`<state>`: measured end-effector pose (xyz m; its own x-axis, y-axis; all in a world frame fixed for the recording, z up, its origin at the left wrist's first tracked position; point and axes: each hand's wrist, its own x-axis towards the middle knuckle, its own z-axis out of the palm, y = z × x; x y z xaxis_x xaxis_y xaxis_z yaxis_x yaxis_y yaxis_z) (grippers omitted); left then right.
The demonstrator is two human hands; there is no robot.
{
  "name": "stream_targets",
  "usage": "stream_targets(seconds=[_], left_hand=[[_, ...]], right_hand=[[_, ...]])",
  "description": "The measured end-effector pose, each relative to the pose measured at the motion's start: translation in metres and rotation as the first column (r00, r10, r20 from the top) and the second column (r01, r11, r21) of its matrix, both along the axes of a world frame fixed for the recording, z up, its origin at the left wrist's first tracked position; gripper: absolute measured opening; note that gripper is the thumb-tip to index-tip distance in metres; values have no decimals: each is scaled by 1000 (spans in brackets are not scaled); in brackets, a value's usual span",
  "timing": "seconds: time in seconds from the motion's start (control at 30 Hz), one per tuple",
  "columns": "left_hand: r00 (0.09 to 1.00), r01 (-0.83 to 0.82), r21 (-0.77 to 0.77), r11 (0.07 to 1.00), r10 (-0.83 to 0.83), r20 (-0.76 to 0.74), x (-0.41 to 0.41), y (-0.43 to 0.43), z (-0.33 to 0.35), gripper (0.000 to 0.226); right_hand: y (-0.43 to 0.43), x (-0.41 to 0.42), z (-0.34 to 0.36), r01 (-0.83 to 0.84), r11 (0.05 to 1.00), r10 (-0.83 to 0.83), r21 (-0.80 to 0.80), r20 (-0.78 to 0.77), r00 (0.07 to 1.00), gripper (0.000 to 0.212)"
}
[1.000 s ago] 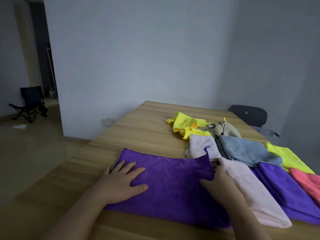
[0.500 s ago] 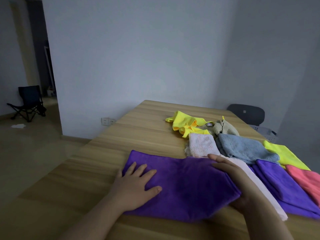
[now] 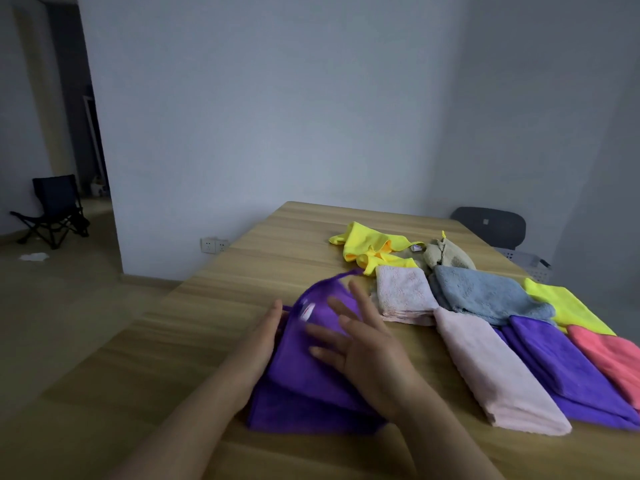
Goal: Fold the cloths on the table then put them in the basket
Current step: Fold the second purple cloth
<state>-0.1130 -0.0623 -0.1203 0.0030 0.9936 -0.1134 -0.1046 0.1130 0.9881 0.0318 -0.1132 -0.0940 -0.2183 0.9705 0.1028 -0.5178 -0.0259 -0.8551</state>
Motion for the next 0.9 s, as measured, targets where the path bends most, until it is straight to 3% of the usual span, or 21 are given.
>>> stream_targets(seconds=[0.07, 0.13, 0.17, 0.27, 0.37, 0.47, 0.53, 0.6, 0.63, 0.8, 0.9], left_hand=[[988, -8, 49, 999, 16, -153, -1, -2, -2, 37], [960, 44, 136, 990, -4, -281, -5, -11, -7, 11], [941, 83, 162, 983, -24, -336, -6, -13, -9, 16], [877, 79, 259, 963, 56, -478, -3, -11, -12, 22], [881, -74, 359, 930, 230, -414, -5, -10, -3, 21], [887, -121, 348, 930, 259, -382, -16, -11, 2, 16], [848, -40, 253, 967, 167, -503, -25, -10, 1, 13], [701, 60, 180, 982, 88, -708, -29, -11, -2, 13], [646, 78, 179, 981, 87, -758, -30, -11, -3, 14], [577, 109, 203, 973, 104, -810, -27, -14, -1, 15], [486, 168, 230, 959, 122, -865, -28, -14, -6, 14]], right_hand=[[3, -1, -4, 39, 999, -39, -6, 25, 999, 52], [5, 10, -5, 223, 974, -224, 37, 31, 974, 41], [6, 18, -5, 320, 944, -326, 73, 84, 942, 36], [7, 35, -12, 447, 866, -498, 225, 474, 727, 26], [11, 37, -26, 280, 889, -457, 363, 740, 494, 27], [17, 36, -32, 140, 890, -454, 433, 822, 344, 25], [19, 36, -35, 56, 902, -430, 428, 876, 220, 31], [18, 37, -37, -12, 914, -404, 406, 910, 90, 36], [17, 36, -37, -20, 915, -401, 403, 914, 66, 37], [18, 40, -38, -27, 913, -403, 406, 912, 76, 39], [21, 43, -41, -26, 927, -370, 374, 924, 95, 38]])
